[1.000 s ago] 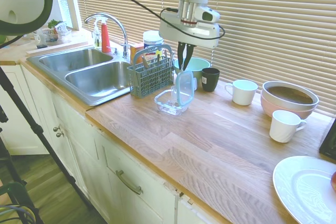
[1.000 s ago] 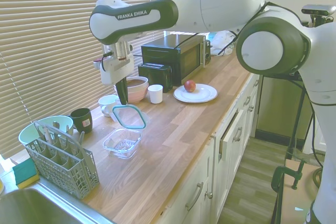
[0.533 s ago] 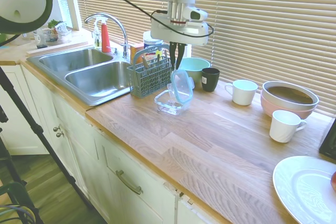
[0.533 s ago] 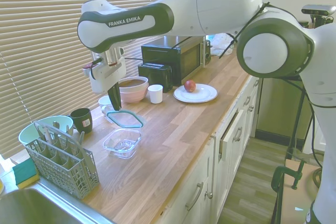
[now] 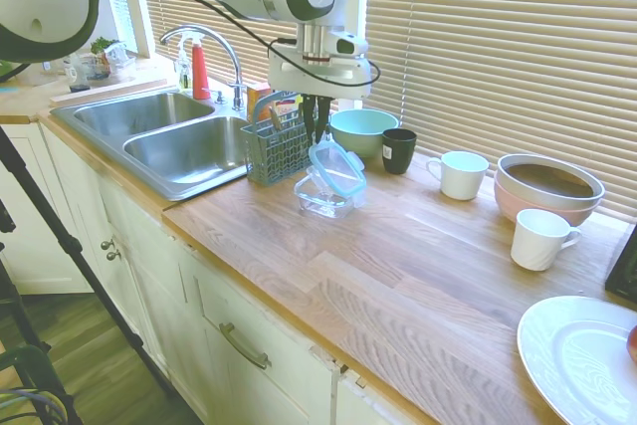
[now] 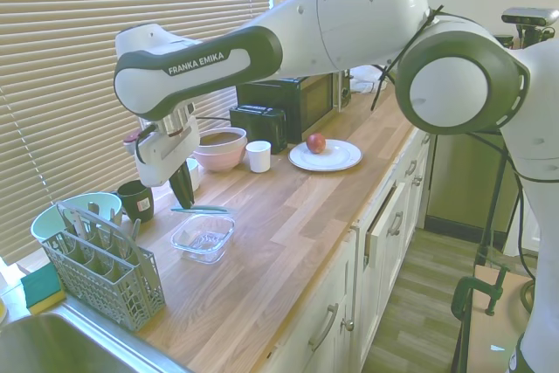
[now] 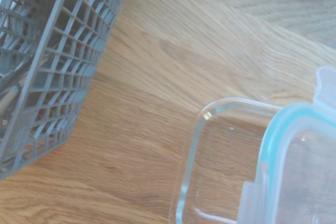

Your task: Cover the lid of the food container

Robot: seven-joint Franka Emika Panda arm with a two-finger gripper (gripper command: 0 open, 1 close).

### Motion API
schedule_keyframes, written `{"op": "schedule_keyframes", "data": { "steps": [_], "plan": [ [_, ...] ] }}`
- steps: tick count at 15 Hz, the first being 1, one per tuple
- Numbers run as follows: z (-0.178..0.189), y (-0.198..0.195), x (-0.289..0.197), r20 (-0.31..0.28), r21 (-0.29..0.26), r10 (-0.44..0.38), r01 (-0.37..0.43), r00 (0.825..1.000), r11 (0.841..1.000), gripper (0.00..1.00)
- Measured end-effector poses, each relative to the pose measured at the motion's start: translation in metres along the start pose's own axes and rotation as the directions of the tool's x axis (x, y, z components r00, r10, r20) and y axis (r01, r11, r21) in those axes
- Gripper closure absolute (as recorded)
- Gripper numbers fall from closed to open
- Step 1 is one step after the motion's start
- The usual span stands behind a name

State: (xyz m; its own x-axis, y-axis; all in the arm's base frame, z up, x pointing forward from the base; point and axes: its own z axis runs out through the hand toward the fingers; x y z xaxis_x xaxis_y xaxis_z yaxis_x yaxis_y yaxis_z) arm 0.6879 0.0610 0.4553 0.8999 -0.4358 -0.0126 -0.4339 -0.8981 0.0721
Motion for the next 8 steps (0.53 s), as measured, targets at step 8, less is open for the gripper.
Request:
{"op": "schedule_keyframes", "data": {
  "steps": [8],
  "plan": [
    [0.040, -0.023, -0.018, -0.022, -0.054, 0.003, -0.004, 1.000, 0.999, 1.00]
  ]
}}
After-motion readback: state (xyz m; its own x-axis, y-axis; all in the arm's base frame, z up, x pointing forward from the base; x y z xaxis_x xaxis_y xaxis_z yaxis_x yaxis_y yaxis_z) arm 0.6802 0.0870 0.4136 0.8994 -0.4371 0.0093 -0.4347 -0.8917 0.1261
